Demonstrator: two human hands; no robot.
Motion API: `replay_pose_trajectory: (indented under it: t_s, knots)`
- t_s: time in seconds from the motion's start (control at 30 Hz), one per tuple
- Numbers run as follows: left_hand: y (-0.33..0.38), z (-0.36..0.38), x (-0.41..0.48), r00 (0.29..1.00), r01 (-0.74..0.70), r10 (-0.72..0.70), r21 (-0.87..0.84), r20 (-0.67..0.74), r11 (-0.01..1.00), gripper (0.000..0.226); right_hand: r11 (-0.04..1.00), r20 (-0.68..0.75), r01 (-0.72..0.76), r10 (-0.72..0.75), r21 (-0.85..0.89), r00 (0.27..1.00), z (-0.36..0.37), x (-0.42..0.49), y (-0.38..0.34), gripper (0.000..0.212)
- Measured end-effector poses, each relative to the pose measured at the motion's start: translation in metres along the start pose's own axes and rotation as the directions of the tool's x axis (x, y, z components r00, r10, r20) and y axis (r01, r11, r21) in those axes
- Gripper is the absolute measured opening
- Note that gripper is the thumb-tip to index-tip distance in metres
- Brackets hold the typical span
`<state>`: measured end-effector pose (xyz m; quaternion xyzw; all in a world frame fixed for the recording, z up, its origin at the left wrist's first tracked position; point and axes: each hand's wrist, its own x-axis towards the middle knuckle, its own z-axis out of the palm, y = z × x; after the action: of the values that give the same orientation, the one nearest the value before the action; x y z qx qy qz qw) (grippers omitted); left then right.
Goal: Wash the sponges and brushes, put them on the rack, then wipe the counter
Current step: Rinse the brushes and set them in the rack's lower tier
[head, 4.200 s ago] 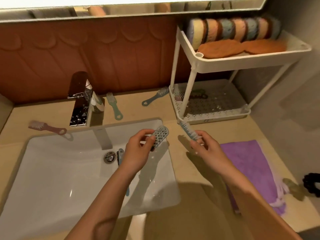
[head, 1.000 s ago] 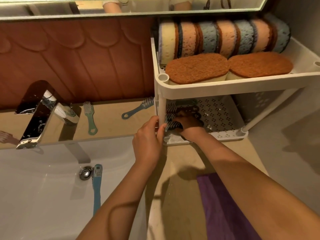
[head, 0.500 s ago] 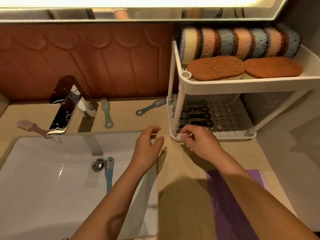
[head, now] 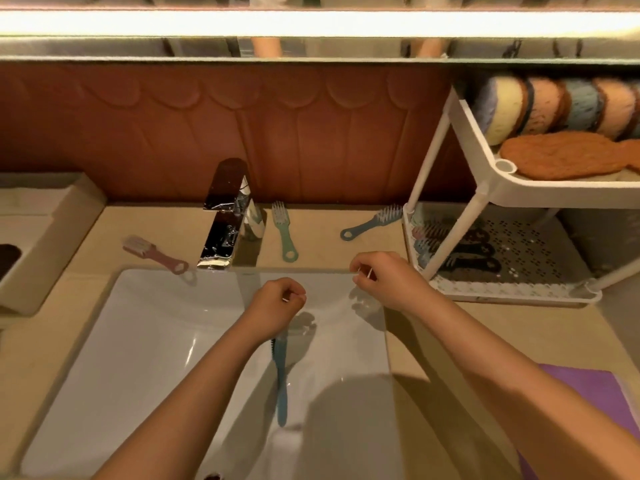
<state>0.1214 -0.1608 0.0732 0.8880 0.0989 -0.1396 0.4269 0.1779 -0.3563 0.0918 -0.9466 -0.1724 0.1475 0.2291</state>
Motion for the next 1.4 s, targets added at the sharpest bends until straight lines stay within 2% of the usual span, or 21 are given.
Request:
replay_pose_trajectory:
  t_s: [0.13, 0.27, 0.33, 0.47, 0.63, 0.8, 0.9, 1.03, 1.1, 1.17, 1.27, 1.4]
  knots:
    - [-0.02, -0.01, 0.032, 0.993, 0.091, -0.092, -0.019, -0.073, 0.996, 0.01, 0.992, -0.06, -0.086, 0.081, -0.089, 0.995, 0.008, 0.051, 0.001, 0.019]
    - [-0.02, -0.014, 0.064, 0.981, 0.121, -0.108, 0.068, -0.162, 0.99, 0.008, 0.956, -0.077, -0.168, 0.154, -0.239, 0.985, 0.007, 0.087, 0.008, 0.023]
    - [-0.015, -0.015, 0.078, 0.976, 0.118, -0.087, 0.148, -0.202, 0.982, 0.018, 0.934, -0.062, -0.182, 0.171, -0.306, 0.983, 0.005, 0.101, 0.011, 0.027]
    - [-0.005, -0.019, 0.101, 0.968, 0.15, -0.083, 0.28, -0.238, 0.948, 0.026, 0.913, 0.015, -0.098, 0.113, -0.395, 0.993, 0.007, 0.122, 0.016, 0.031]
    - [0.006, -0.017, 0.124, 0.949, 0.292, -0.223, 0.361, -0.221, 0.886, 0.042, 0.875, 0.076, 0.017, 0.023, -0.485, 0.997, 0.009, 0.136, 0.017, 0.028]
    - [0.009, -0.014, 0.13, 0.937, 0.339, -0.255, 0.455, -0.237, 0.824, 0.037, 0.871, 0.124, 0.085, -0.028, -0.483, 0.992, 0.005, 0.141, 0.017, 0.025]
    - [0.011, -0.013, 0.129, 0.925, 0.375, -0.304, 0.408, -0.23, 0.832, 0.033, 0.864, 0.122, 0.15, -0.103, -0.481, 0.987, 0.002, 0.138, 0.014, 0.018]
    - [0.015, -0.014, 0.123, 0.924, 0.378, -0.335, 0.325, -0.182, 0.867, 0.029, 0.82, 0.05, 0.224, -0.234, -0.526, 0.971, -0.001, 0.128, 0.006, 0.035]
    - [0.014, -0.013, 0.114, 0.94, 0.33, -0.296, 0.233, -0.17, 0.915, 0.028, 0.812, 0.007, 0.219, -0.256, -0.54, 0.967, -0.004, 0.12, 0.002, 0.036]
    - [0.011, -0.014, 0.101, 0.965, 0.217, -0.196, 0.11, -0.175, 0.97, 0.016, 0.832, -0.049, 0.226, -0.29, -0.506, 0.956, -0.006, 0.107, -0.001, 0.037]
    - [0.007, -0.018, 0.076, 0.985, 0.085, -0.097, -0.085, -0.144, 0.993, 0.031, 0.908, -0.22, 0.223, -0.313, -0.355, 0.924, -0.006, 0.079, -0.006, 0.043]
    - [0.008, -0.029, 0.029, 0.997, 0.075, -0.066, -0.359, 0.039, 0.93, 0.029, 0.984, -0.426, 0.173, -0.143, 0.033, 0.893, -0.005, 0.032, -0.028, 0.037]
